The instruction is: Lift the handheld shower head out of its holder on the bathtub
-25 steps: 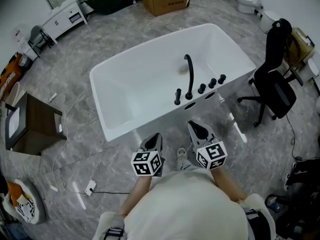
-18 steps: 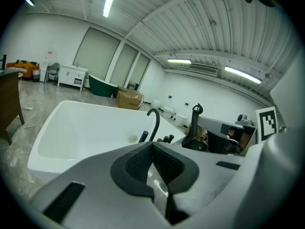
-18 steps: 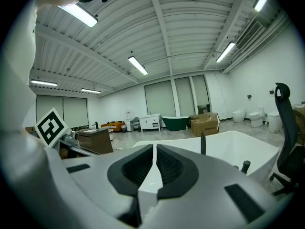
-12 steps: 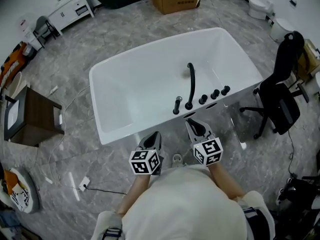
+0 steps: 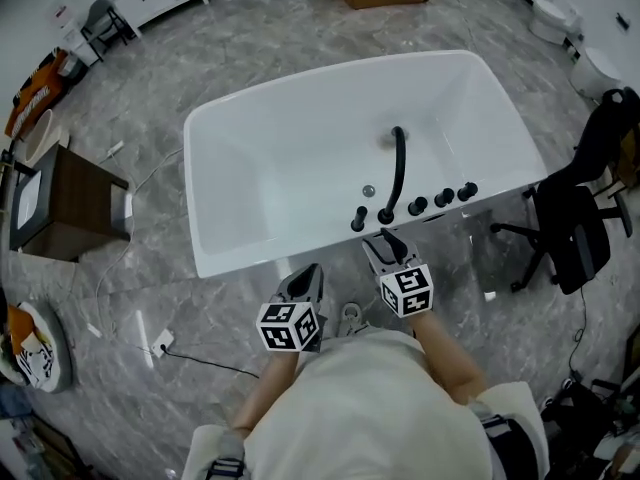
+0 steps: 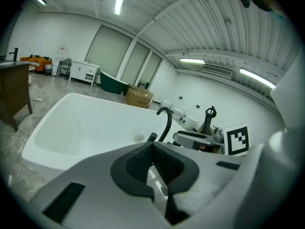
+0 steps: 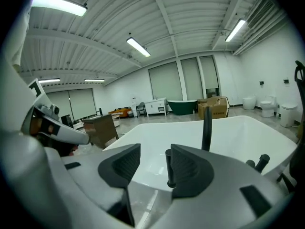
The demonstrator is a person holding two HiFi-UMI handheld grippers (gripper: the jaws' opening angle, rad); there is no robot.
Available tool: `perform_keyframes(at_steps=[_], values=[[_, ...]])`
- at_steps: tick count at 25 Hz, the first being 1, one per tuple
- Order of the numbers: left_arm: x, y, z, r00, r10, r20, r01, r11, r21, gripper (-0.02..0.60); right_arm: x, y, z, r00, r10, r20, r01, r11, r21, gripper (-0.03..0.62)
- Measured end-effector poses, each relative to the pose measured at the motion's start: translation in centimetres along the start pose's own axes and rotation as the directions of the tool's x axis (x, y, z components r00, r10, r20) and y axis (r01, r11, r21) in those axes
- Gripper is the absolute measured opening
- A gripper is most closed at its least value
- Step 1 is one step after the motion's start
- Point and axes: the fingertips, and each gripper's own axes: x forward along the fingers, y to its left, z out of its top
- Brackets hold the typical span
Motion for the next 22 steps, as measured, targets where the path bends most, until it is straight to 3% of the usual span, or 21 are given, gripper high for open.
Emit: perform_keyframes(at_steps=[10, 18, 22], values=[[0.7, 3.0, -2.2, 0.996, 0.055, -0.068, -0.060, 0.995, -0.075, 0.020, 8.5, -2.6, -5.8, 0.987, -0.032, -0.160, 0.031, 0.999, -0.008, 0.212], [1.0, 4.1, -3.7, 0.991, 0.061, -0.117, -0.071, 0.993, -0.091, 0.020, 13.1, -3.9, -10.6, 0.956, -0.044, -0.291, 0.058, 0.998, 0.040, 0.212], [0.9, 4.2, -4.5, 0.989, 0.048, -0.137, -0.062, 0.994, -0.095, 0.020, 14.7, -4.5, -12.1, 0.939, -0.066, -0.336, 0.074, 0.997, 0.011, 0.212]])
